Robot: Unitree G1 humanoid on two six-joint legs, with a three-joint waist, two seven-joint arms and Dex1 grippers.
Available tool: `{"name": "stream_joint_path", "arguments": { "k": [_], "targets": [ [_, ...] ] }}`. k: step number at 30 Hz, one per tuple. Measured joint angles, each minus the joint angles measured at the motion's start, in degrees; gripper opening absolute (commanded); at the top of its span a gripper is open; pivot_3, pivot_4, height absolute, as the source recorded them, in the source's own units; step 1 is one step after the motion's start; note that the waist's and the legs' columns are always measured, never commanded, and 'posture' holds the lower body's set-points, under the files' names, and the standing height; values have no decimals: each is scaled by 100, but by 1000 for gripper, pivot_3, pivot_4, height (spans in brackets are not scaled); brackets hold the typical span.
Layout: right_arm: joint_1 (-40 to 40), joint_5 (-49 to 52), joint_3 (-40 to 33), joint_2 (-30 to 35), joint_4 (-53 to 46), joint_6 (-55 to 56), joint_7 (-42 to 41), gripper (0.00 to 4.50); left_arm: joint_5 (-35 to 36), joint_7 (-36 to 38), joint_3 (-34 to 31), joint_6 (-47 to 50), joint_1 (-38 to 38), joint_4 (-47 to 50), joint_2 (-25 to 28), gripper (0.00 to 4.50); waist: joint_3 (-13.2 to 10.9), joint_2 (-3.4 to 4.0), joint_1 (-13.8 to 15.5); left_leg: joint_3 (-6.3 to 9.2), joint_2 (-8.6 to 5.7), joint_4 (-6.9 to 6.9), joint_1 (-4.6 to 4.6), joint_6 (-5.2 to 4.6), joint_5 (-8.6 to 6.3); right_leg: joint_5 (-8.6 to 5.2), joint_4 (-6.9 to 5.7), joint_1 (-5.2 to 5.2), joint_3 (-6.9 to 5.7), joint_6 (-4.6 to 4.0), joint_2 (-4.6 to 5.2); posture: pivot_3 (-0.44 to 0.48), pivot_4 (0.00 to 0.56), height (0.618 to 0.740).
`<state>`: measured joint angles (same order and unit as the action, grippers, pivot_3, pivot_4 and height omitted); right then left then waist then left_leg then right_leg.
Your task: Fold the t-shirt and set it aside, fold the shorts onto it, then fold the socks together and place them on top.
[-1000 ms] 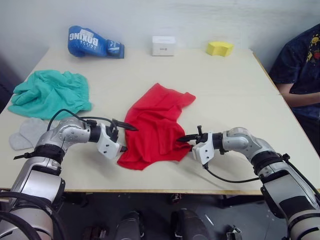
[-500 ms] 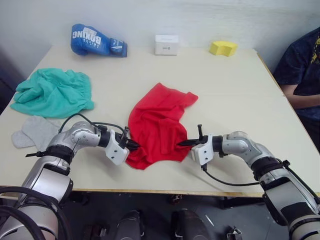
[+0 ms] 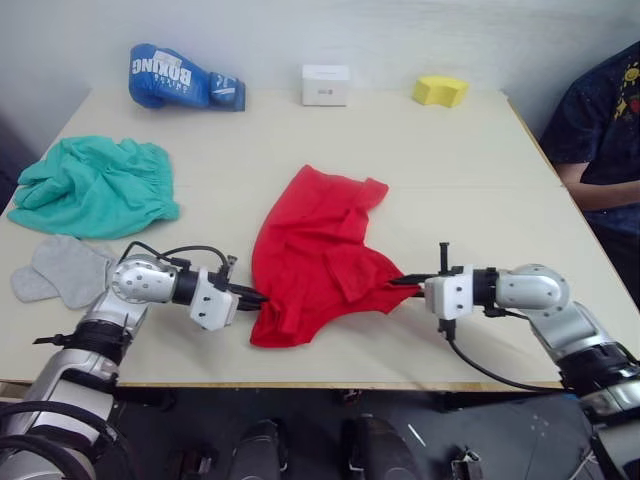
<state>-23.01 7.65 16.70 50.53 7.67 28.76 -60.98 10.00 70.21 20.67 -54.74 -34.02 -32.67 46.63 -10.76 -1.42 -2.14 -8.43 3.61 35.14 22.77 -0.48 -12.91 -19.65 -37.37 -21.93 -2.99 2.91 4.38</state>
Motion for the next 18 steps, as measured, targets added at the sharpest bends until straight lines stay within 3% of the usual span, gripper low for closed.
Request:
{"name": "stream_joint_path", "arguments": {
  "k": [4,13,18],
  "targets": [
    [611,262,-132,451,-923,-676,-396,0,195,41,-57,602,706,1037,167,80,-1,1,12,0,-1,6,52,-5,5,0,-10,-51,2,0,1,0,150,740],
    [2340,712,-307,1299,-3063,-2347,-755,0,413,-55,-395,2380,2206,3384,840,80,-3,1,54,0,0,0,55,-1,0,-4,2,-54,3,-4,-2,0,150,740],
    [3098,838,-412,1529,-3826,-2898,-809,0,302,-56,-467,2939,2771,4126,1104,80,-7,-6,53,2,0,-3,54,31,-19,-14,8,-55,3,-22,-3,0,150,740]
  ]
}}
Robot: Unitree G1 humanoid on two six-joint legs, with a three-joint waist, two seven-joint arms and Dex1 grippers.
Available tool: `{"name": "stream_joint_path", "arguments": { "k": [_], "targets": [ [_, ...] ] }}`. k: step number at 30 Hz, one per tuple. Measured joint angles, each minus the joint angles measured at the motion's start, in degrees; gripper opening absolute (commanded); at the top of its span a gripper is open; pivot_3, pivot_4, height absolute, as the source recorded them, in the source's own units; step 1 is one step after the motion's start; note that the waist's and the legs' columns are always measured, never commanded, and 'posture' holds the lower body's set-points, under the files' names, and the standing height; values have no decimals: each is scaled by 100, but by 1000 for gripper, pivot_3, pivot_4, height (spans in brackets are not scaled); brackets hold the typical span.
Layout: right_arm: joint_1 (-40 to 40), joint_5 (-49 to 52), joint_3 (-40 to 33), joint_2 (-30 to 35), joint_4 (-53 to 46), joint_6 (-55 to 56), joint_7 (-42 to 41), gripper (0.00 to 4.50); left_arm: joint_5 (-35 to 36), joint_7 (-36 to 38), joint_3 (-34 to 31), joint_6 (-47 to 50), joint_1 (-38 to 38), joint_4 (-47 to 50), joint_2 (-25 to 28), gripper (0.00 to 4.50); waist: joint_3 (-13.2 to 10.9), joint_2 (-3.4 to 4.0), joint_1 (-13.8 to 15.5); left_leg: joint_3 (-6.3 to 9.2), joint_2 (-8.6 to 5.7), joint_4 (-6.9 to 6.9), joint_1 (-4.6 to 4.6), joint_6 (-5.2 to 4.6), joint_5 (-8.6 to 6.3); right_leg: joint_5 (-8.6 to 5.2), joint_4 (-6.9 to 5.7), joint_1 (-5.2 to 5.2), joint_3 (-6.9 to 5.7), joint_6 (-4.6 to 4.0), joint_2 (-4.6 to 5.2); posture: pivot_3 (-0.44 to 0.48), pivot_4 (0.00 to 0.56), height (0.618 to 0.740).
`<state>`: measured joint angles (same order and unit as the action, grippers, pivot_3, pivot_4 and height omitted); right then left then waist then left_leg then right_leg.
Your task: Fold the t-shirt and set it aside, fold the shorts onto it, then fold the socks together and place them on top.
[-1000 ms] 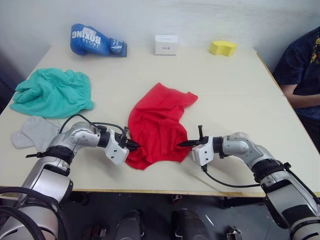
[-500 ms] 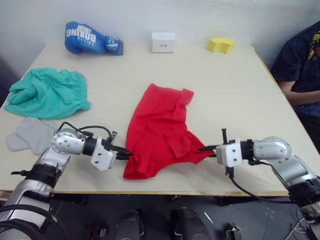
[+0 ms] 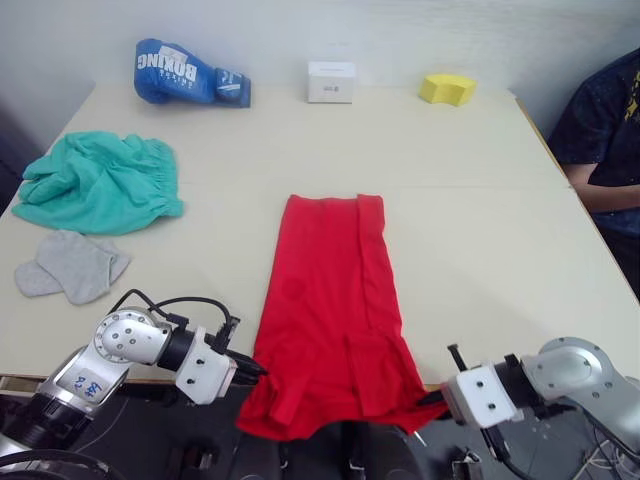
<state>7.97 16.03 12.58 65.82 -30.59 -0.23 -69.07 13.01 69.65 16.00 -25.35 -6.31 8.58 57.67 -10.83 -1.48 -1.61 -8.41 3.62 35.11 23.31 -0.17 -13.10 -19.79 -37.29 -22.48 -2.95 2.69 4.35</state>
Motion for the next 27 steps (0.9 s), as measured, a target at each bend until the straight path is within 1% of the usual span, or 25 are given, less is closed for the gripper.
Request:
{"name": "stream_joint_path", "arguments": {
  "k": [1,4,5,6,8,10,11,13,14,15,18,20,21,23,27],
  "targets": [
    [134,31,-27,3,-88,-29,-11,0,42,8,-26,182,130,153,56,80,0,0,-6,-1,0,-2,0,1,-1,-19,1,0,2,-35,0,0,150,740],
    [243,241,-323,20,-109,-142,-68,0,384,17,-167,825,336,476,134,80,-4,-7,-4,-1,0,0,0,1,-1,-19,3,2,2,-33,-2,0,150,740],
    [195,397,-529,49,-78,-239,-125,0,671,1,-276,1268,326,591,135,80,-8,-13,2,-1,0,2,0,0,0,-19,2,2,2,-34,-2,0,150,740],
    [83,560,-720,71,-14,-409,-145,0,919,8,-371,1622,249,660,133,80,-13,-20,2,-1,0,2,0,-2,3,-19,3,3,2,-34,-3,0,150,740],
    [-331,1050,-1113,149,188,-1047,-143,0,1285,66,-478,2189,-139,637,91,80,-16,-20,4,-1,-1,4,1,-4,10,-22,10,3,3,-45,-3,0,150,740],
    [-854,1495,-1355,175,401,-1640,-142,0,1431,161,-554,2488,-560,477,-64,80,-16,-20,6,0,-1,2,-1,-4,10,-23,20,10,3,-51,-4,0,150,740],
    [-1377,1678,-1363,132,624,-1921,-150,0,1446,304,-549,2606,-986,153,-246,80,-16,-20,5,-1,-1,2,2,-4,11,-22,23,8,2,-52,-5,0,150,740],
    [-2030,1780,-1355,26,972,-2128,-191,0,1411,473,-520,2722,-1603,-438,-516,80,-16,-20,8,-1,-2,3,7,-22,22,-13,26,5,0,-38,-7,0,150,740],
    [-2463,1756,-1293,-123,1249,-2158,-223,0,1364,545,-497,2798,-2053,-891,-739,80,-16,-21,14,-1,-2,8,11,-34,29,-1,27,4,-4,-16,-11,0,150,740],
    [-2910,1669,-1213,-277,1577,-2159,-270,0,1300,615,-478,2843,-2542,-1433,-980,80,-17,-22,16,-1,-2,10,21,-35,30,23,28,-1,-5,27,-13,0,150,740],
    [-3909,1173,-767,-804,2644,-1933,-363,0,883,727,-402,2675,-3673,-3036,-1567,80,-16,-24,10,-8,-3,31,36,-29,26,28,26,-10,-4,37,-22,0,150,740],
    [-4615,610,-419,-1261,3615,-1517,-378,0,562,700,-375,2507,-4463,-4257,-2021,80,-16,-23,-4,-14,12,87,90,-17,32,34,11,-47,-6,48,-48,0,150,740],
    [-4839,381,-301,-1420,3980,-1322,-353,0,445,649,-372,2441,-4704,-4624,-2181,80,-19,-28,-3,-31,13,97,114,-15,29,33,0,-81,-10,54,-62,0,150,740],
    [-5337,-144,-112,-1851,5002,-766,-222,0,130,502,-378,2197,-5155,-5582,-2440,80,-20,-30,-19,-67,10,102,119,-16,29,27,-22,-109,1,70,-73,0,150,740],
    [-5882,-861,86,-2469,6554,248,100,0,-236,126,-493,1938,-5502,-6738,-2815,80,-23,-31,-16,-87,14,107,119,-12,31,24,-37,-131,15,73,-70,0,150,740]
  ]
}}
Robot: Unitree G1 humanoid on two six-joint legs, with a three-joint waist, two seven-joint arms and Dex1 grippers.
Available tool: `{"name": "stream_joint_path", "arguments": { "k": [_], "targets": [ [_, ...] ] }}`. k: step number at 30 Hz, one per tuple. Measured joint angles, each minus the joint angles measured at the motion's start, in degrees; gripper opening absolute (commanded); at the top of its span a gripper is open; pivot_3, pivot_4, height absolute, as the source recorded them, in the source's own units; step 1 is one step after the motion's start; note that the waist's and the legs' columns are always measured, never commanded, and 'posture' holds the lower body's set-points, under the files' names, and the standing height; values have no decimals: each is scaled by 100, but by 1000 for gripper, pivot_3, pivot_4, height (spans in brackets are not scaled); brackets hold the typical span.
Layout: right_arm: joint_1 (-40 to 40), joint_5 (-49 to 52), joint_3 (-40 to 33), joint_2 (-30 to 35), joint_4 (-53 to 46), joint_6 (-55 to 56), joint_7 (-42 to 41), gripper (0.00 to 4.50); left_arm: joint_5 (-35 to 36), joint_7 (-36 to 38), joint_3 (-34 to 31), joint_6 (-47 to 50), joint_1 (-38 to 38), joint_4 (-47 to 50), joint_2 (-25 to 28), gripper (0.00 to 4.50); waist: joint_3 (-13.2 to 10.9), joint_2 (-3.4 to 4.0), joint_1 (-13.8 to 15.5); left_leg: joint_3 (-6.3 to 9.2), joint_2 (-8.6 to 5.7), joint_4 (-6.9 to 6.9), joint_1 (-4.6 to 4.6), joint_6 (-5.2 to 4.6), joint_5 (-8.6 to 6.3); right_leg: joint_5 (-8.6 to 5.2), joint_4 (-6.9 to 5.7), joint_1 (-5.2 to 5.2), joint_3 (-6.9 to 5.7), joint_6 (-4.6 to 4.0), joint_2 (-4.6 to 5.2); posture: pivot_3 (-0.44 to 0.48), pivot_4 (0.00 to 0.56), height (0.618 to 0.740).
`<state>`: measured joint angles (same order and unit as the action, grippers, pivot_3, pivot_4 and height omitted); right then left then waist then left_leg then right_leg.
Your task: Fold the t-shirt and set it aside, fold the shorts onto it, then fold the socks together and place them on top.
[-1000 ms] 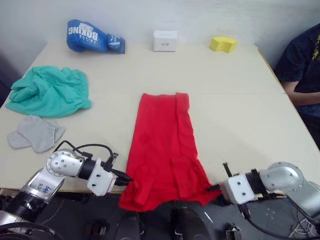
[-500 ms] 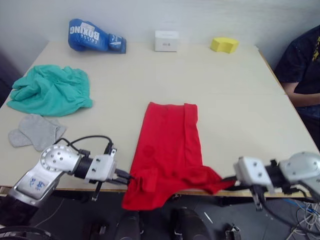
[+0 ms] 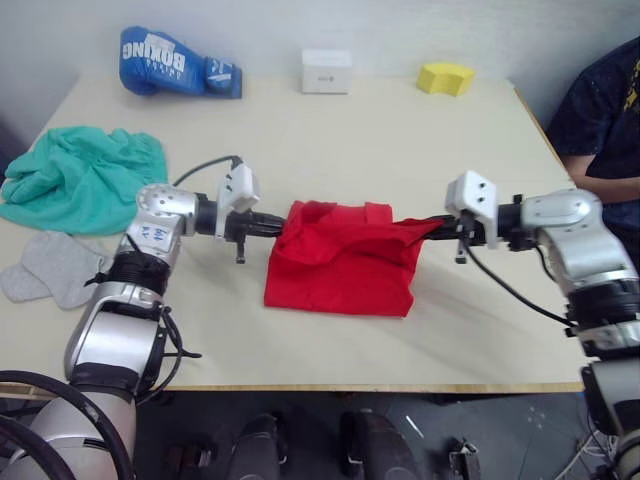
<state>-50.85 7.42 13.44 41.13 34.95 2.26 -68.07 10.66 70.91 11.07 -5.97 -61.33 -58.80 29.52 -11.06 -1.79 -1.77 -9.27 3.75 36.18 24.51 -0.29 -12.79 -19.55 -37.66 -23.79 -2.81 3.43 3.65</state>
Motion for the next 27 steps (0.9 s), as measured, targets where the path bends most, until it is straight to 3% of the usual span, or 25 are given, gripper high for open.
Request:
{"name": "stream_joint_path", "arguments": {
  "k": [5,9,17,25,27],
  "targets": [
    [-792,-617,-6,-559,1676,1046,606,0,-294,-773,-242,-47,-151,-738,-283,80,-9,0,-27,-1,5,19,-3,5,2,2,-38,-3,10,-2,16,0,150,740],
    [-1199,-820,-53,-772,2416,1445,807,0,-327,-1035,-577,4,-160,-807,-356,80,-9,0,-41,0,5,38,-7,5,3,3,-66,0,11,-3,24,0,150,740],
    [-1425,-1051,-72,-1079,3085,1885,1058,0,-136,-1153,-1286,444,-139,-792,-357,80,-8,0,-99,-1,5,38,-8,6,4,3,-77,-1,10,-3,25,0,150,740],
    [-1633,-1456,-74,-1508,3613,1592,1831,0,-371,-1575,-1276,603,182,-705,-460,80,-8,1,-150,-3,5,38,-16,12,7,1,-91,-1,16,-6,27,0,150,740],
    [-1643,-1416,-221,-1630,3720,1346,1871,433,-420,-1769,-1278,620,171,-726,-479,0,-8,1,-147,-4,4,38,-16,12,7,1,-92,-1,16,-6,28,0,150,740]
  ]
}}
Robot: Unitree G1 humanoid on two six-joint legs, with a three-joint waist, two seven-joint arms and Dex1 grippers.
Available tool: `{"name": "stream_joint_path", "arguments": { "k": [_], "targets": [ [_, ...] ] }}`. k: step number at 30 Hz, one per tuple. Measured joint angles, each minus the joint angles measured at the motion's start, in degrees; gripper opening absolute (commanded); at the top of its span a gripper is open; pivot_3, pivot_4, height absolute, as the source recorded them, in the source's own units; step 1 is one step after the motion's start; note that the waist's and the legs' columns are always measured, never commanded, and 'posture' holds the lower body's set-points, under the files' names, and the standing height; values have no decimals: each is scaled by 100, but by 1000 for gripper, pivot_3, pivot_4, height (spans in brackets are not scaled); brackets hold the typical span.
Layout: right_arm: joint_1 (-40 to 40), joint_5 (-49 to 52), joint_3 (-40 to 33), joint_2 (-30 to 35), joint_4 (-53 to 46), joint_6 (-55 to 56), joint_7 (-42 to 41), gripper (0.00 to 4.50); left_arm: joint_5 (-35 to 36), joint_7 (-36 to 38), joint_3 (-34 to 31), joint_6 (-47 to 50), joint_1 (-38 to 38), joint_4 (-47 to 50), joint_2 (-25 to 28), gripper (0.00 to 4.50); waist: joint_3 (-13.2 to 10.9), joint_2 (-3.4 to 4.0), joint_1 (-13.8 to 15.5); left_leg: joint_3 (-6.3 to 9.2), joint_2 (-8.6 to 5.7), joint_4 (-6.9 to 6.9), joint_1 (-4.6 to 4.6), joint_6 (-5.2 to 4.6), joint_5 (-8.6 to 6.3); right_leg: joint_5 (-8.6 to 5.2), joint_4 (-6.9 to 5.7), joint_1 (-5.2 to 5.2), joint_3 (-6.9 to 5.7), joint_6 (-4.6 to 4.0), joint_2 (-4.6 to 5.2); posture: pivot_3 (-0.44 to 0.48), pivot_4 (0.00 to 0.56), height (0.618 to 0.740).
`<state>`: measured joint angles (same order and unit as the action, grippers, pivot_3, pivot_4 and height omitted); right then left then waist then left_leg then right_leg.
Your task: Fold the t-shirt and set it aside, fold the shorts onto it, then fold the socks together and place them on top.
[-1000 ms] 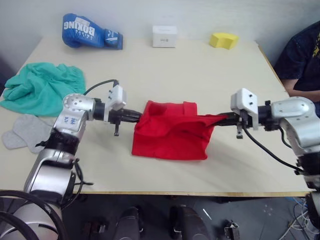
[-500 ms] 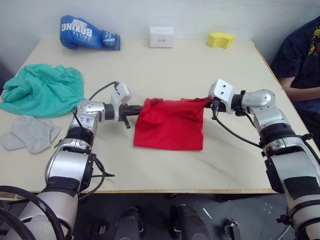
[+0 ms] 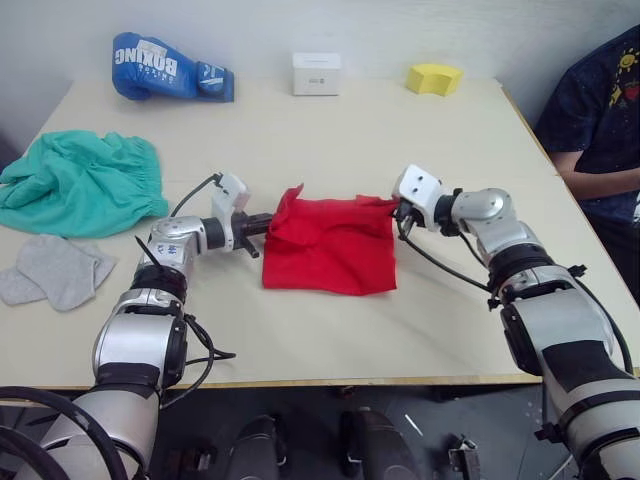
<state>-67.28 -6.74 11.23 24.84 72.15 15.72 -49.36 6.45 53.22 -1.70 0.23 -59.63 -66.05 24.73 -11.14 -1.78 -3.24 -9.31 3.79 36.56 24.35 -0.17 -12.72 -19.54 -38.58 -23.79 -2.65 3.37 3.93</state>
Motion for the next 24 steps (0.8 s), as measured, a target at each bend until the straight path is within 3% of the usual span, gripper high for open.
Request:
{"name": "stream_joint_path", "arguments": {
  "k": [3,12,15,19,24],
  "targets": [
    [-8,174,-317,-101,38,-359,49,1232,-21,-367,-37,80,-39,-41,-19,737,0,0,-4,0,1,0,0,0,0,0,-2,0,0,0,0,0,150,740],
    [-92,519,-1198,-132,65,-1044,1434,4406,33,-1650,-509,710,-423,-394,-101,3549,0,0,1,0,-2,-1,0,0,0,0,-1,0,0,0,5,0,150,740],
    [55,526,-1316,-50,16,-1052,1512,4500,150,-2098,-763,1186,-514,-461,-192,4488,0,0,1,0,-3,-3,0,0,0,0,0,0,-1,0,5,0,150,740],
    [526,743,-1501,22,-385,-814,1115,4500,450,-2234,-1101,1821,-602,-388,-242,4488,0,0,1,-1,-5,-4,-2,2,1,0,-3,1,-1,1,1,0,150,740],
    [1415,1173,-1529,182,-2126,-557,-18,4500,893,-2309,-1546,2821,-603,-119,-135,4488,0,0,-12,-1,1,-7,-14,9,1,0,-2,8,3,2,-10,0,150,740]
  ]
}}
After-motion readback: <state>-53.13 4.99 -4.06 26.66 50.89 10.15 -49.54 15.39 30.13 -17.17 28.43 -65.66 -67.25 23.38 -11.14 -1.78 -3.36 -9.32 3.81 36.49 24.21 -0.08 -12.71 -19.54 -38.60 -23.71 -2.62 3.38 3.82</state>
